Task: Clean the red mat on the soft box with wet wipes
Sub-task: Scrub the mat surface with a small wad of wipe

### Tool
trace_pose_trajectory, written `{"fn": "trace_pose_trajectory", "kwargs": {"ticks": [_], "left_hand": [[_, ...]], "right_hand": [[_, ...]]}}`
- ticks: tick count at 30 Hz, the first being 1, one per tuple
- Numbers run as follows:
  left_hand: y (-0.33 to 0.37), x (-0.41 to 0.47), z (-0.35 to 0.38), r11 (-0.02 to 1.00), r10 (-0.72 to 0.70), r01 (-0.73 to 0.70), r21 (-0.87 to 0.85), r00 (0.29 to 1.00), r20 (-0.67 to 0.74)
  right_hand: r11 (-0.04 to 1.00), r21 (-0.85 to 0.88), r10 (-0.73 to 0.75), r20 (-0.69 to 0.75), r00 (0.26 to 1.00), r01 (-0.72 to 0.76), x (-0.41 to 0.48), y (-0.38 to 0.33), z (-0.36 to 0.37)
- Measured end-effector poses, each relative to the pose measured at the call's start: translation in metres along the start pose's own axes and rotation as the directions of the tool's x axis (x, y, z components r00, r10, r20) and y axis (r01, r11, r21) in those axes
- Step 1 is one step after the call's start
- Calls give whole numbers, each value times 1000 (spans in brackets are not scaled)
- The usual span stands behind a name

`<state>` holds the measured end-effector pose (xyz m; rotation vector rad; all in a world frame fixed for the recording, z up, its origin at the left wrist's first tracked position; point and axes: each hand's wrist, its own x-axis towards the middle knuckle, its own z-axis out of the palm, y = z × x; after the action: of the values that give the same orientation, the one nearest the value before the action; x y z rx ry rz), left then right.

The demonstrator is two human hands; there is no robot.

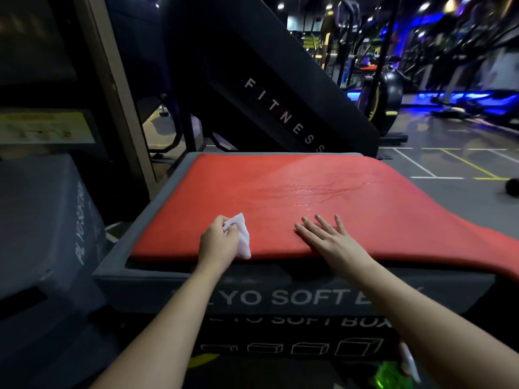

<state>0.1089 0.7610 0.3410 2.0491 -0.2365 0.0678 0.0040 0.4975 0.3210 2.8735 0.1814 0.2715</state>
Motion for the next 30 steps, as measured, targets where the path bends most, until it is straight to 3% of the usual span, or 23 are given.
{"fn": "trace_pose_trajectory", "kwargs": {"ticks": [10,13,16,18,21,24,26,30], "left_hand": [[24,-55,83,979,202,-201,-27,957,208],[36,-80,108,944,306,-323,64,932,195],[46,-97,126,927,367,-374,32,921,128],[55,-104,136,930,366,-366,-24,922,130],[68,-111,154,941,338,-330,-72,909,242],[74,-110,166,953,283,-304,7,896,341],[76,-106,169,967,224,-250,41,919,326],[81,-94,164,979,114,-59,-193,950,289]], "right_hand": [[972,-7,235,157,959,-237,-121,69,-3],[943,-5,326,201,924,-332,-144,72,-12],[905,33,410,202,889,-425,-159,78,-19],[877,39,461,213,861,-479,-175,87,-19],[859,51,485,238,841,-510,-204,96,-12],[849,84,484,272,832,-522,-213,99,-12],[854,72,472,312,825,-515,-211,98,-14],[800,210,454,401,796,-562,-204,87,-16]]}}
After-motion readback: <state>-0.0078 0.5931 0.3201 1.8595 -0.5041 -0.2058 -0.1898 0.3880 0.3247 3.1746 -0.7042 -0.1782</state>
